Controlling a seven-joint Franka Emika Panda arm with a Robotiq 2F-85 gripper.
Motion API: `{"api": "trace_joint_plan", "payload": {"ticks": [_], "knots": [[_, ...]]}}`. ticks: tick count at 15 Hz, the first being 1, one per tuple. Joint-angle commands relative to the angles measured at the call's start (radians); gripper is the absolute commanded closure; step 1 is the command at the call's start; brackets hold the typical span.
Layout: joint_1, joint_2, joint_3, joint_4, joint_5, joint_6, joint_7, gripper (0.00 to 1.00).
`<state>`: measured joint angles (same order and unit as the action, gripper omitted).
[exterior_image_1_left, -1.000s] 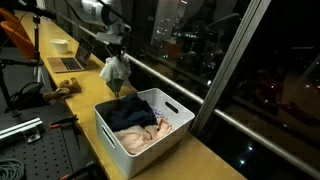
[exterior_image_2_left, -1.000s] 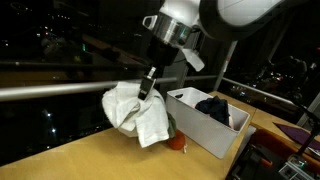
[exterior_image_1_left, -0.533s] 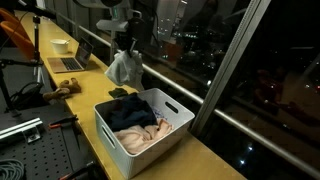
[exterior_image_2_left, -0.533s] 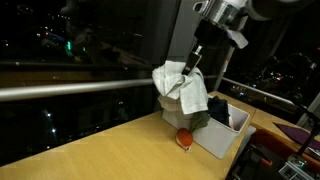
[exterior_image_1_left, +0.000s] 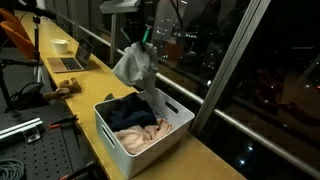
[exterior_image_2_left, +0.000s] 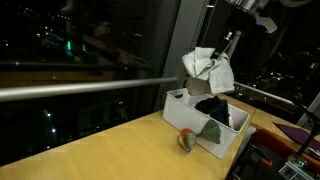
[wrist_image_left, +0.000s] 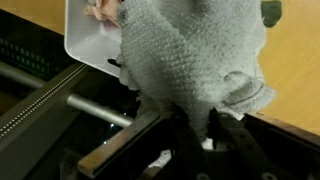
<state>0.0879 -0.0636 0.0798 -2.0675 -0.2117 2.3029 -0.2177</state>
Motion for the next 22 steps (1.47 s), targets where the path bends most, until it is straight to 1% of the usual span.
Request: {"api": "trace_joint_plan", "payload": {"ticks": [1, 5, 6, 7, 10, 12, 13, 14, 15, 19, 22], "knots": [[-0.024, -0.027, -0.025, 0.011, 0.009, -0.036, -0.061, 0.95], [-0.04, -0.013, -0.037, 0.034, 0.006, -0.084, -0.074, 0.95], [-0.046, -0.001, -0.044, 0.039, 0.009, -0.085, -0.087, 0.54], [-0.047, 0.0, -0.047, 0.041, 0.011, -0.092, -0.096, 0.53], [-0.053, -0.008, -0.054, 0.039, 0.008, -0.106, -0.108, 0.31], [-0.067, 0.001, -0.07, 0.033, 0.015, -0.077, -0.141, 0.18], [-0.066, -0.001, -0.07, 0.025, 0.024, -0.063, -0.155, 0.1], [-0.058, 0.012, -0.063, 0.024, 0.025, -0.048, -0.153, 0.04], [-0.051, 0.029, -0.055, 0.027, 0.023, -0.042, -0.15, 0.0], [0.0, 0.14, 0.002, 0.04, 0.013, -0.001, -0.116, 0.0], [0.046, 0.22, 0.051, 0.058, -0.015, -0.016, -0.13, 0.0]]}}
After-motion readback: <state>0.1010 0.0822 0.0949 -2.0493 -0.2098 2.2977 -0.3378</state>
